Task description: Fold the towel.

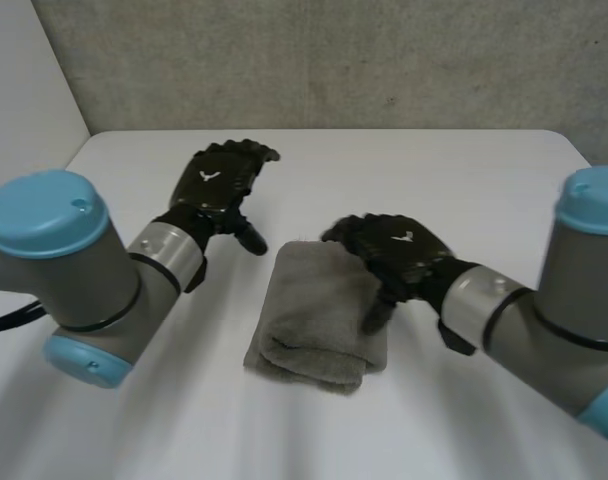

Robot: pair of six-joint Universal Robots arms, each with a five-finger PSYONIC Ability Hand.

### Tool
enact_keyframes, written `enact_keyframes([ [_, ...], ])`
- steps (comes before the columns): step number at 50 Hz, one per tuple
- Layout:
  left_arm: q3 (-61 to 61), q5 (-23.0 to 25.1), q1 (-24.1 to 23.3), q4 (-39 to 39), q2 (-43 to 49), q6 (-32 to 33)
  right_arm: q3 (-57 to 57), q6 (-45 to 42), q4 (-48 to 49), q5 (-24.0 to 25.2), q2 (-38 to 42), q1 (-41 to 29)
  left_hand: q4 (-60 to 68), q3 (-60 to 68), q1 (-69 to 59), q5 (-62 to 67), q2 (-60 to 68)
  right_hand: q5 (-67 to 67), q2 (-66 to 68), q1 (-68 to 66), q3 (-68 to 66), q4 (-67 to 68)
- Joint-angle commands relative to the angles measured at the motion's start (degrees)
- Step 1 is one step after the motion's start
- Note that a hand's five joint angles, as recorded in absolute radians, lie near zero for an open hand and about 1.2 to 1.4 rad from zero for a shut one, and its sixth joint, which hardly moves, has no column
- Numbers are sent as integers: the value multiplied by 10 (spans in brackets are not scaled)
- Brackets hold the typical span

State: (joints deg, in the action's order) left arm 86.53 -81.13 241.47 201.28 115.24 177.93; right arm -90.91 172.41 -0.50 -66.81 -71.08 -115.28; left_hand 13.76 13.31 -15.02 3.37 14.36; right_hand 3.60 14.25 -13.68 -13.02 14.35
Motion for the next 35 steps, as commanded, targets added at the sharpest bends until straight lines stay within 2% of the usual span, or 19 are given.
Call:
enact_keyframes([
  [1, -23, 1, -42, -14, 45, -7, -45, 13, -20, 3, -8, 57, -38, -33, 23, -6, -16, -36, -42, 37, 30, -44],
  [7, 2, 1, -65, -26, 62, -3, -50, 75, -5, 3, 4, 63, -38, -33, 25, -8, -18, -36, -42, 37, 30, -44],
  [13, 36, 0, -65, -26, 54, 0, -44, 154, 41, -6, 37, 49, -38, -33, 25, -8, -18, -36, -42, 37, 30, -44],
  [16, 53, -1, -64, -33, 43, 16, -41, 161, 48, -17, 43, 43, -38, -33, 25, -8, -18, -36, -42, 37, 30, -44],
  [18, 71, -8, -63, -36, 33, 57, -34, 164, 58, -46, 60, 23, -38, -33, 25, -8, -18, -36, -42, 37, 30, -44],
  [19, 71, -8, -63, -36, 33, 58, -34, 164, 58, -46, 60, 23, -38, -33, 25, -8, -18, -36, -42, 37, 30, -44],
  [21, 78, -22, -62, -34, 32, 77, -25, 166, 66, -92, 81, 0, -38, -33, 25, -8, -18, -36, -42, 37, 30, -44],
  [22, 82, -39, -59, -34, 32, 93, -25, 166, 66, -92, 81, 0, -38, -33, 25, -8, -18, -36, -42, 37, 30, -44],
  [24, 85, -56, -58, -33, 36, 105, -20, 162, 73, -142, 101, -18, -38, -33, 26, -10, -20, -36, -42, 37, 30, -44],
  [26, 87, -83, -58, -31, 42, 120, -16, 161, 76, -161, 112, -24, -38, -33, 26, -10, -20, -36, -42, 37, 30, -44],
  [29, 87, -90, -58, -30, 45, 122, -8, 160, 81, -185, 132, -40, -38, -33, 26, -10, -20, -36, -42, 37, 30, -44],
  [35, 86, -91, -56, -30, 67, 123, 0, 157, 81, -189, 150, -46, -38, -33, 25, -8, -18, -36, -42, 37, 30, -44],
])
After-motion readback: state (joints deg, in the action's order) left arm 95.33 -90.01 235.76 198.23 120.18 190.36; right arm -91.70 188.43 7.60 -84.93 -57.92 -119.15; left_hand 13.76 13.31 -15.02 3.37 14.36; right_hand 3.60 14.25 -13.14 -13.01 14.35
